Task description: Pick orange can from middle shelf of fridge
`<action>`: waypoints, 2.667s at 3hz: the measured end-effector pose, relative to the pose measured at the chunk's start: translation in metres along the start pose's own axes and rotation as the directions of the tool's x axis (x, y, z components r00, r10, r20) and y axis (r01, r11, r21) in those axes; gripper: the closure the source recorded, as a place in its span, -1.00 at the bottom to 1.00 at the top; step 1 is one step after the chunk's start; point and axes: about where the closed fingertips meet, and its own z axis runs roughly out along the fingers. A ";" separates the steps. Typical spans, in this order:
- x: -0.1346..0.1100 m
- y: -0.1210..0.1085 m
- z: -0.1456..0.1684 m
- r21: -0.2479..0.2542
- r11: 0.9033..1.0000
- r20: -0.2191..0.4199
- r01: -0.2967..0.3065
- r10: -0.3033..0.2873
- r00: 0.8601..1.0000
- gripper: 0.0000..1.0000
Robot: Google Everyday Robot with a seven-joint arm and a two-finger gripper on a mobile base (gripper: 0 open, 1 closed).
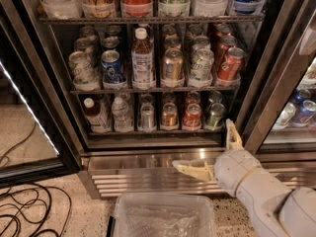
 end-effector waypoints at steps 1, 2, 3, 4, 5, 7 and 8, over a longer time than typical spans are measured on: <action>-0.015 0.034 0.028 -0.017 0.999 0.052 -0.047 0.048 0.998 -1.00; -0.073 0.074 0.065 -0.070 0.997 0.148 -0.016 0.026 0.989 -1.00; -0.113 0.095 0.092 -0.065 0.998 0.208 0.022 -0.008 0.978 -1.00; -0.130 0.100 0.114 -0.003 0.998 0.203 0.059 -0.057 0.978 -1.00; -0.126 0.090 0.127 0.061 0.994 0.150 0.091 -0.099 0.984 -1.00; -0.120 0.081 0.128 0.131 0.990 0.145 0.061 -0.080 0.986 -1.00; -0.111 0.076 0.136 0.231 0.973 0.170 -0.010 -0.030 0.985 -1.00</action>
Offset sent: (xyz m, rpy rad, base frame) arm 0.0346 0.2182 0.0842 0.1377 -0.1944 0.2120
